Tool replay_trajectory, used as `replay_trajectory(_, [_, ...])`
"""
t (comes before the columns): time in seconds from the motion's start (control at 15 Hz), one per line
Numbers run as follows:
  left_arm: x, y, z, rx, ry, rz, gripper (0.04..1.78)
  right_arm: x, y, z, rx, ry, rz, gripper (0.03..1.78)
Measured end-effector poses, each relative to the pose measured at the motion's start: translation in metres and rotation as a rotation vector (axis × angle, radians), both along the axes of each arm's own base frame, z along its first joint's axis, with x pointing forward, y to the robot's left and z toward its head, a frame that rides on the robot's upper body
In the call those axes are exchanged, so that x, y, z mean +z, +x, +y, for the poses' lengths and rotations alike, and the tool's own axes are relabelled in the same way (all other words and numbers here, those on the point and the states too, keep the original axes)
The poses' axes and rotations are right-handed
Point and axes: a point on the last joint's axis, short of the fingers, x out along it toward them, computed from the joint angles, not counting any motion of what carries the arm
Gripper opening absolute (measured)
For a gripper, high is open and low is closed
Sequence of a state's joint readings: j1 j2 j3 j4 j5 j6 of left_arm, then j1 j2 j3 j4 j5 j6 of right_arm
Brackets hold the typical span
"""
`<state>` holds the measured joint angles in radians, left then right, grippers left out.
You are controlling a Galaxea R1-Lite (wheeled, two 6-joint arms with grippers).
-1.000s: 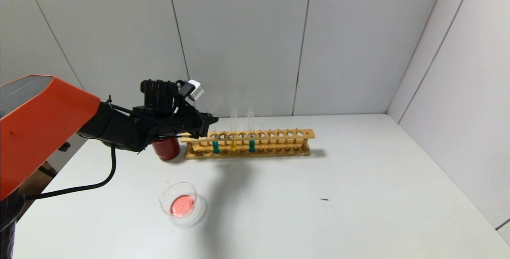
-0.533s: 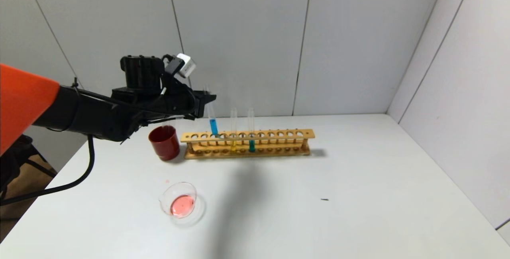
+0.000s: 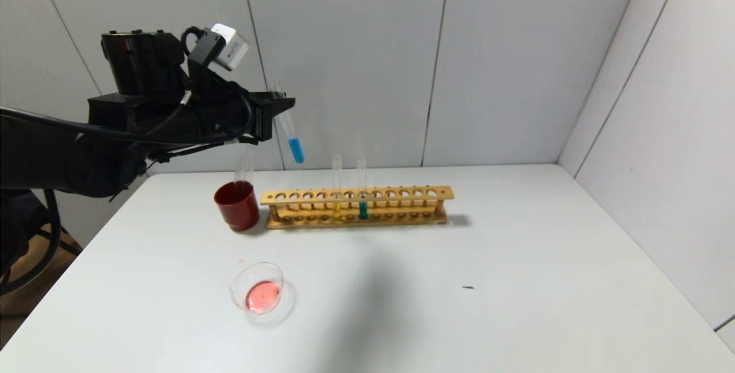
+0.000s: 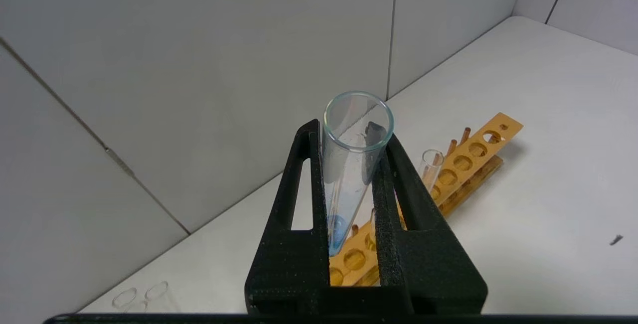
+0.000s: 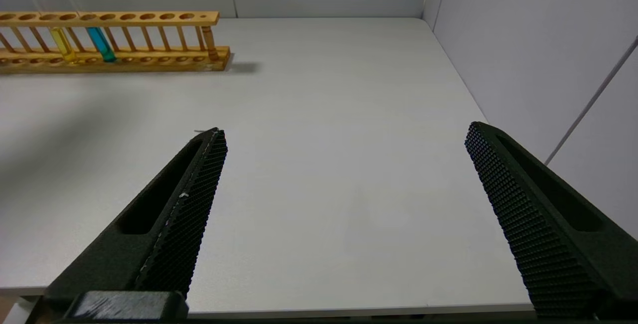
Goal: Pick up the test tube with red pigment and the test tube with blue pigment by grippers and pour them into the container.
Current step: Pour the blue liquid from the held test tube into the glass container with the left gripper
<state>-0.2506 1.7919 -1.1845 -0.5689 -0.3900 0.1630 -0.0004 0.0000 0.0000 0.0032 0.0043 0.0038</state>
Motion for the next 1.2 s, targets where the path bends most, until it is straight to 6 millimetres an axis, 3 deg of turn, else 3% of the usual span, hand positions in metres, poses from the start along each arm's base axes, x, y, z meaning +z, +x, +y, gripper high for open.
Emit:
replay_trajectory(0.2, [-0.010, -0.027, 0.014, 0.011, 0.053, 0.023, 0.30, 0.000, 0.000, 0.000, 0.000, 0.000, 0.000, 1.75])
replay_trajectory(0.47, [-0.039, -0.050, 0.048, 0.041, 0.308, -0.039, 0.30, 0.000, 0.000, 0.000, 0.000, 0.000, 0.000, 1.75])
replay_trajectory(1.2, [-0.106, -0.086, 0.069, -0.010, 0.605, -0.124, 0.30, 0.000, 0.000, 0.000, 0.000, 0.000, 0.000, 1.75])
